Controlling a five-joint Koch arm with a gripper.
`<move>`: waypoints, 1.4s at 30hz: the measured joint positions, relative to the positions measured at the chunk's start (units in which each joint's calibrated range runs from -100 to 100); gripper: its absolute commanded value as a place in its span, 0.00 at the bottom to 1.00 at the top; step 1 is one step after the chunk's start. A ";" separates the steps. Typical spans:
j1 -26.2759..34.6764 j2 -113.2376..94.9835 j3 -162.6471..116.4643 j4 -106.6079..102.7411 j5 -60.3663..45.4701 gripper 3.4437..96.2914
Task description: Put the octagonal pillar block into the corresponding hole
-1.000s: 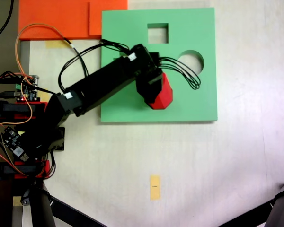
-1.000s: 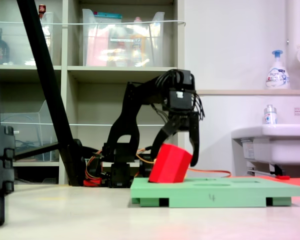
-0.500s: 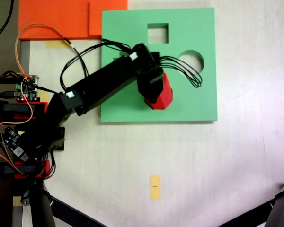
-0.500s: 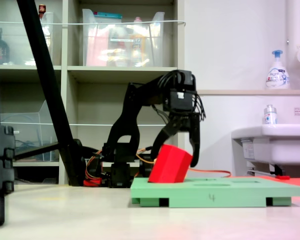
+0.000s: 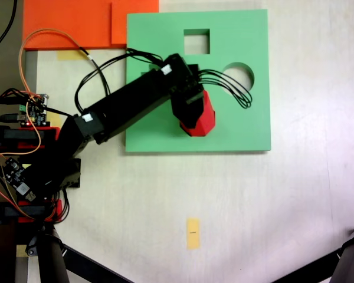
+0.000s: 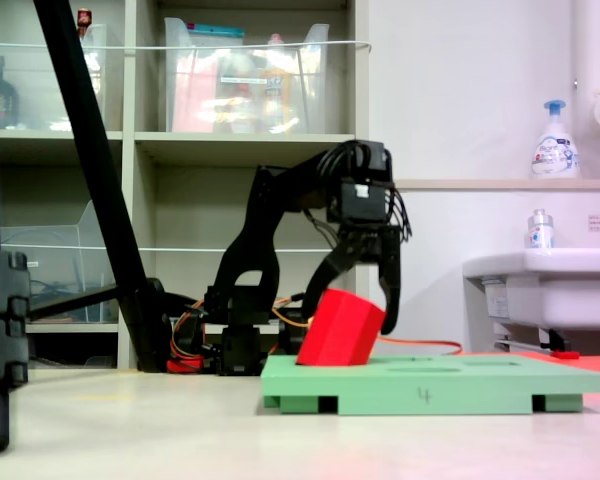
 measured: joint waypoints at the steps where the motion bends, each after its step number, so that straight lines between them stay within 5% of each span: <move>1: 0.00 0.14 0.00 0.00 -0.44 0.30; 11: 0.00 0.82 0.10 0.00 -2.74 0.34; 15: -0.15 -1.64 -6.76 0.88 -2.98 0.42; 42: -1.22 -18.33 -18.32 1.76 -4.69 0.43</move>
